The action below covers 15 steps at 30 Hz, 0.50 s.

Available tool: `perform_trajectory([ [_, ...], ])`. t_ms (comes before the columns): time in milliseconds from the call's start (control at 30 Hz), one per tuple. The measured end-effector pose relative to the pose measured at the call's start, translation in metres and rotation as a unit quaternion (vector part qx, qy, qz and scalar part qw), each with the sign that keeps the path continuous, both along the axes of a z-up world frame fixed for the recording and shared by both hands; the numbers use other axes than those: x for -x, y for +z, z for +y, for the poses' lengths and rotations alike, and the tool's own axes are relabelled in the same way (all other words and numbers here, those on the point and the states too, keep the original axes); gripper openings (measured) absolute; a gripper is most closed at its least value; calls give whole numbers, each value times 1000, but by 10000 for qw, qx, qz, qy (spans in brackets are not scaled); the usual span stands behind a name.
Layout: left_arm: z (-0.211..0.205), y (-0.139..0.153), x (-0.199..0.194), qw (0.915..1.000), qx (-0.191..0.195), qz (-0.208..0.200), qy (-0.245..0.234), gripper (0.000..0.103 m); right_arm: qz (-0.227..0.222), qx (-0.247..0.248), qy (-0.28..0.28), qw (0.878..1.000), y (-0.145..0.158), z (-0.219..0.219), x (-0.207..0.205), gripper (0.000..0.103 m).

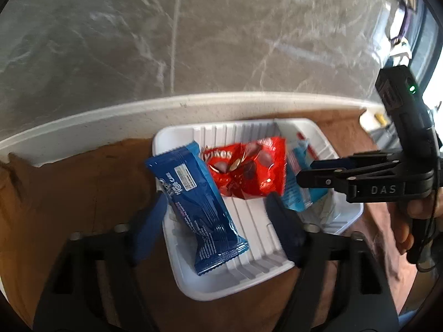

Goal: Organize snacks
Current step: 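Move both tools back toward the remaining snacks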

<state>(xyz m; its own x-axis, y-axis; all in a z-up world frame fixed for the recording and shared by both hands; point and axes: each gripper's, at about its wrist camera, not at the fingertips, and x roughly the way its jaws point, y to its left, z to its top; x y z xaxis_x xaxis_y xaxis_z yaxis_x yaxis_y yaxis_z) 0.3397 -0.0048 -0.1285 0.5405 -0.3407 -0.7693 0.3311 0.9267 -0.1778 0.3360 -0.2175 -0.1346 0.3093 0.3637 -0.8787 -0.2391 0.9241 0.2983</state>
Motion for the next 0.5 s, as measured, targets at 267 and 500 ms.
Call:
perform_trajectory([
  [267, 25, 47, 67, 9969, 404, -652, 196, 103, -503, -167, -147, 9985, 53, -7, 39, 52],
  [500, 79, 44, 160, 9865, 1186, -758, 842, 103, -818, -1027, -243, 9910, 87, -34, 115, 80],
])
